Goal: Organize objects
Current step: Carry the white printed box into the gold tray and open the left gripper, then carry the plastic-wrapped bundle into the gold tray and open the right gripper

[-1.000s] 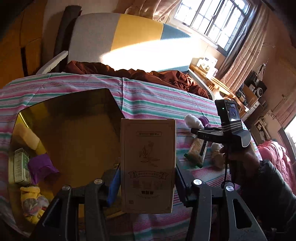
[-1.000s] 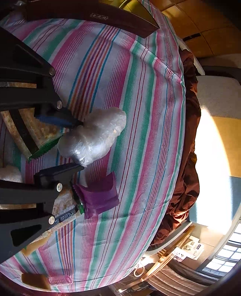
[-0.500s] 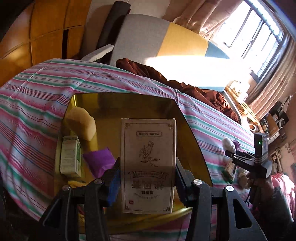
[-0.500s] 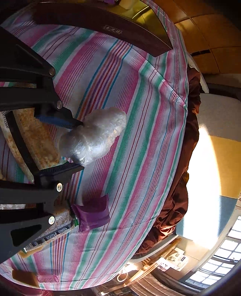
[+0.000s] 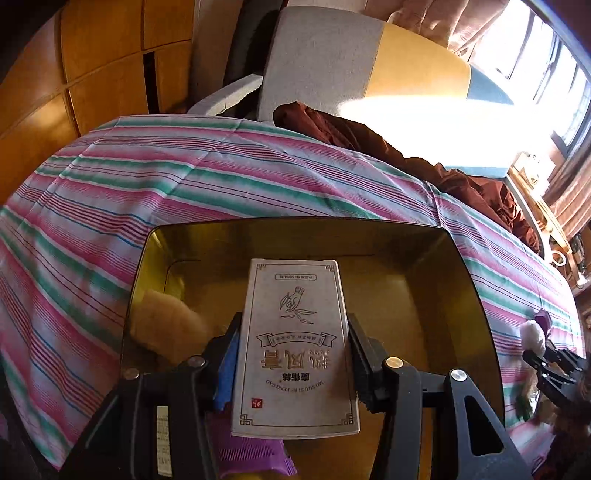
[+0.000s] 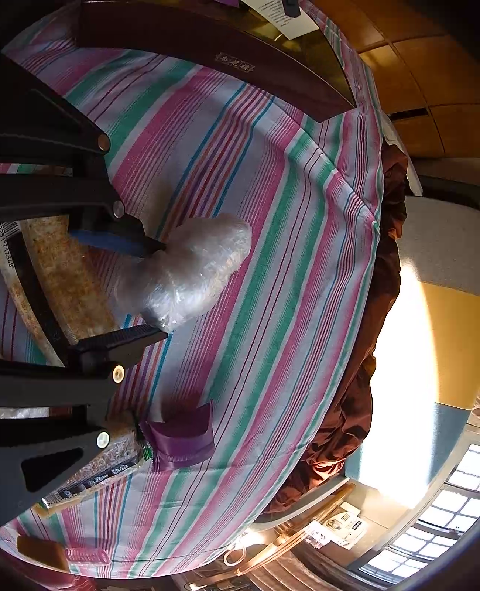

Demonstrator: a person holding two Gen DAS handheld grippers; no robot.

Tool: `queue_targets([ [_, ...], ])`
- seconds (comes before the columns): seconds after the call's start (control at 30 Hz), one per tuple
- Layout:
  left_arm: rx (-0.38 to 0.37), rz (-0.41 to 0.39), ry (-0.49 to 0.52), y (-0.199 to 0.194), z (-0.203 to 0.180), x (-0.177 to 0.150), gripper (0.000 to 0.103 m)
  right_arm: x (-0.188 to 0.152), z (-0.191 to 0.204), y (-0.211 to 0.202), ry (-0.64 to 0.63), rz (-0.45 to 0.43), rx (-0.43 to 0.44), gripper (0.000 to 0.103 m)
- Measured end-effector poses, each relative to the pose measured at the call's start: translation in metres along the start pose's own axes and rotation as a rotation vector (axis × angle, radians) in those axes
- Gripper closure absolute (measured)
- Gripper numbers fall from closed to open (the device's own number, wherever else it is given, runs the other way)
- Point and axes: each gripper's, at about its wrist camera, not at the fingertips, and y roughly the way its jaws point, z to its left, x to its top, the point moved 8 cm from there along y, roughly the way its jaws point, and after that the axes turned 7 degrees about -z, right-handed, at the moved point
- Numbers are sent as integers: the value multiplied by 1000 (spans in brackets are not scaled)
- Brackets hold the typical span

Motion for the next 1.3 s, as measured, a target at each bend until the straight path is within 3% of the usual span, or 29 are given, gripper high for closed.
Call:
queue_targets([
  [0.27, 58, 11, 8, 27, 7, 10, 51, 1, 1, 2, -3, 2, 0, 66],
  [0.37, 76, -8, 38, 28, 8, 10, 36, -1, 2, 2, -9, 6, -1, 66],
  [0.53, 69, -26, 53, 14, 3, 4, 25, -2, 3, 2, -12, 10, 1, 66],
  [0.67, 93, -67, 92, -11, 0, -4, 22, -4, 3, 4, -16, 19, 0, 66],
  [0.73, 90, -99, 102, -27, -2, -8, 7, -4, 4, 4, -18, 18, -1, 66],
  [0.8, 97, -139, 116, -45, -5, -12, 0, -5, 3, 5, -17, 19, -1, 66],
  [0.97, 118, -215, 128, -82, -8, -26, 0, -6, 3, 5, -13, 19, -3, 66],
  [1.3, 104, -233, 106, -110, -11, -57, 0, -6, 6, -1, -12, 22, 4, 66],
])
